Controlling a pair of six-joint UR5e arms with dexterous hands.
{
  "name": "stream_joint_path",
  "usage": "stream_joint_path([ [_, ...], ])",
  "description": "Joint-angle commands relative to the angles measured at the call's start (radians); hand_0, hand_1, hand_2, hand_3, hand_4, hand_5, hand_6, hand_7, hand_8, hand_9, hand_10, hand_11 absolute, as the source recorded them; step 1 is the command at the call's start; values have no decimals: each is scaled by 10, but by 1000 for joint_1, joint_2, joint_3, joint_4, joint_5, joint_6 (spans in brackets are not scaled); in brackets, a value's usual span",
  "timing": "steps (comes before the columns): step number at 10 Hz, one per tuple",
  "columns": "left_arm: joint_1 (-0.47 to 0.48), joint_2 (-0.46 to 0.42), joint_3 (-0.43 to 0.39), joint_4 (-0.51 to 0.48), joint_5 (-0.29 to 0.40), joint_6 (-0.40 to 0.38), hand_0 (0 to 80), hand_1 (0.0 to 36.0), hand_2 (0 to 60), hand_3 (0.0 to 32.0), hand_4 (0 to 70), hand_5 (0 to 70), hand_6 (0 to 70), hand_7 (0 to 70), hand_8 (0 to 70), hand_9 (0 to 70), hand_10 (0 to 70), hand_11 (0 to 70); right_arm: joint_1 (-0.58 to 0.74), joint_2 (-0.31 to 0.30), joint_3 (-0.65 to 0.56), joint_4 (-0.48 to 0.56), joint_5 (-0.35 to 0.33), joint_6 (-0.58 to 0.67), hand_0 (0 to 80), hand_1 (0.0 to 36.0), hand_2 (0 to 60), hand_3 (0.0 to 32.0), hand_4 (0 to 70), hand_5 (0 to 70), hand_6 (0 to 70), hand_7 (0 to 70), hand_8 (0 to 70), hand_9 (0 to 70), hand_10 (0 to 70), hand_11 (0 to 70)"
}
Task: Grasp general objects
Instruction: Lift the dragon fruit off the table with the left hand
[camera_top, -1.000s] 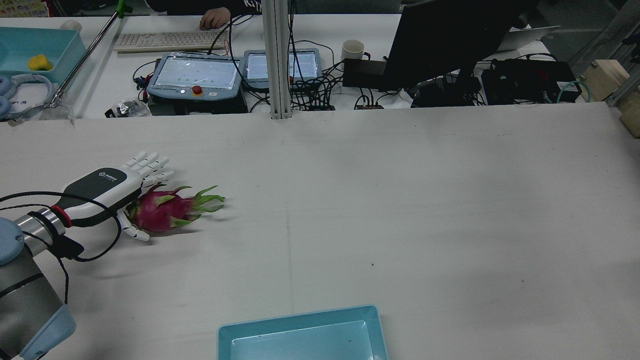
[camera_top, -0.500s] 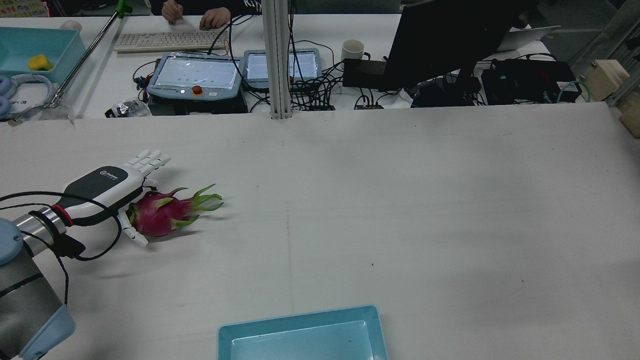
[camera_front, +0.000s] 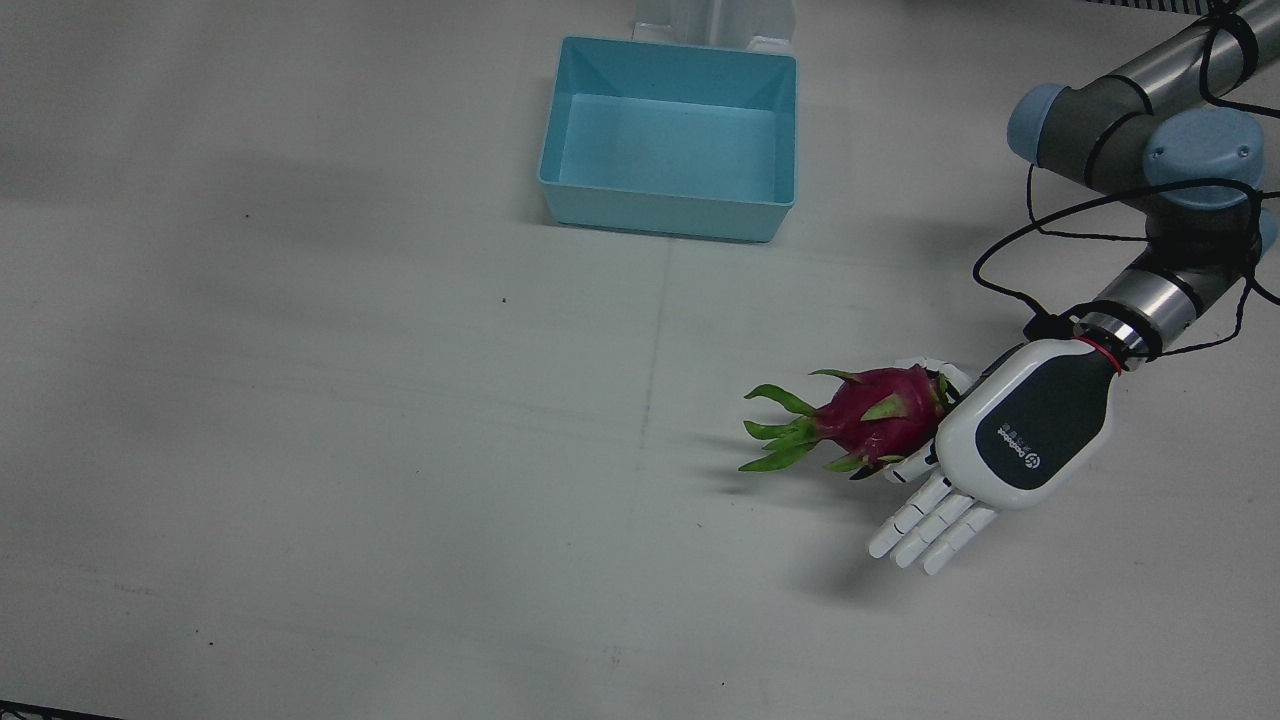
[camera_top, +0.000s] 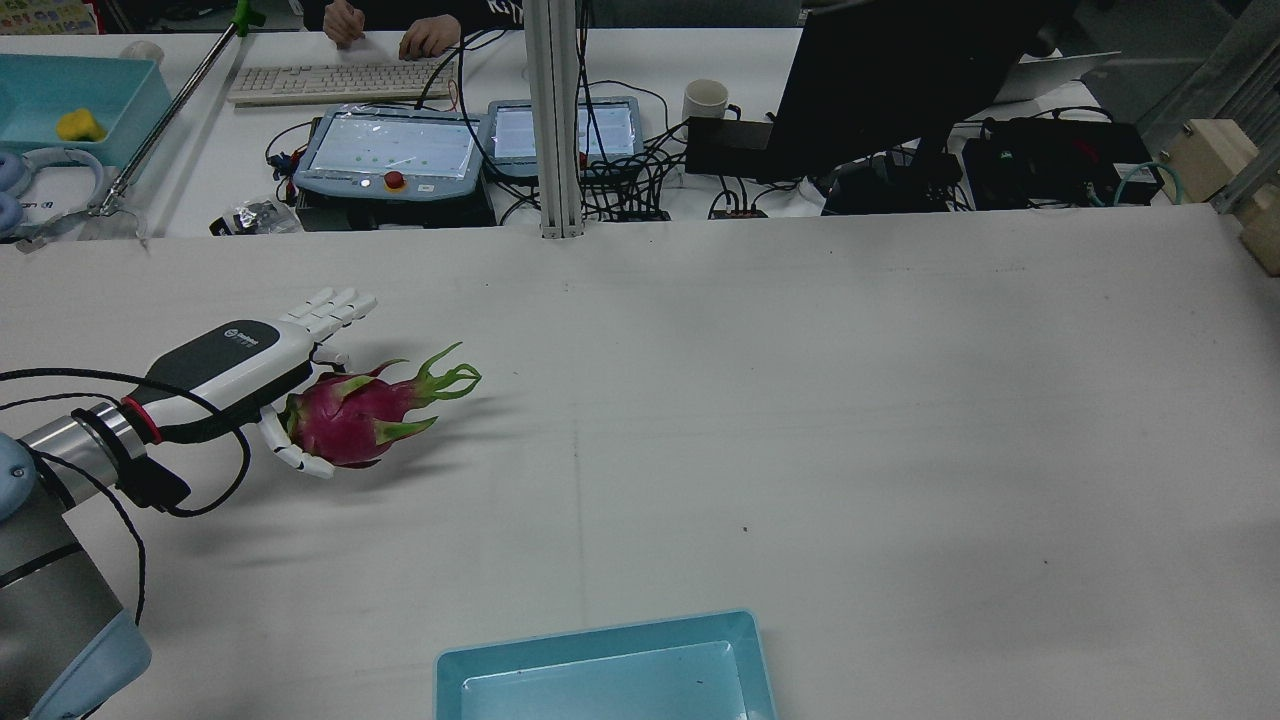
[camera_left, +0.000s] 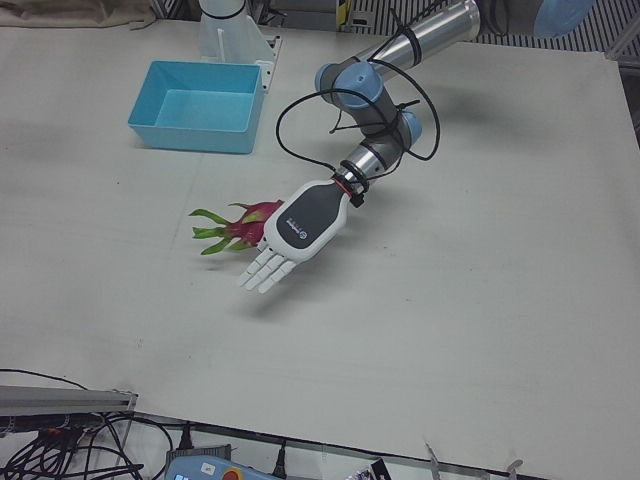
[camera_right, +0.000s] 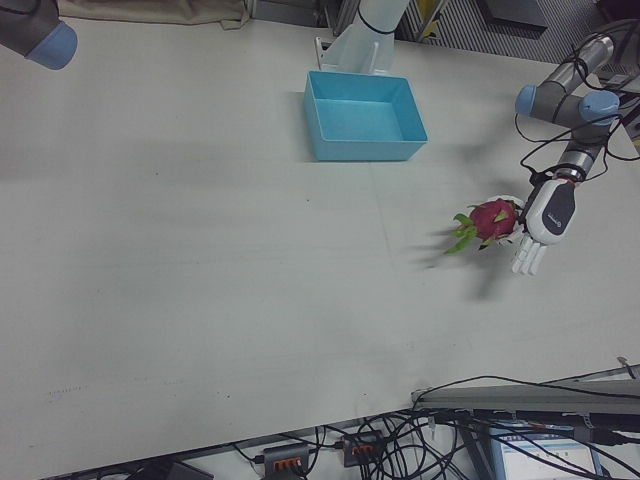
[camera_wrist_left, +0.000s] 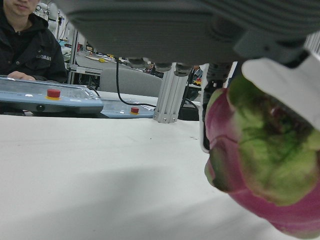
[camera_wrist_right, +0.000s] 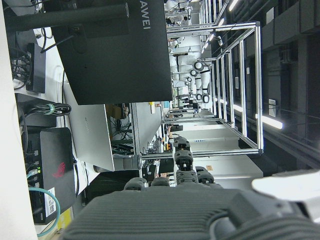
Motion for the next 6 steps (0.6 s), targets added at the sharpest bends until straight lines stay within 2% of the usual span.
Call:
stream_joint_path([
  [1,-8,-83,-92,129,154,-18,441,242,600,0,349,408,0,47,29,0,0,0,1,0,0,-1,0,0,0,0,0,0,0,0,0,0,0,0,0,0],
  [4,17,-244,-156,328,298,-16,455,230,600,0,335,396,0,66,20,0,0,0,0,0,0,-1,0,0,0,0,0,0,0,0,0,0,0,0,0,0],
  [6,75,-303,-219,449,328,-16,468,259,600,0,355,409,0,90,5,4,0,0,1,0,0,-1,0,0,0,0,0,0,0,0,0,0,0,0,0,0],
])
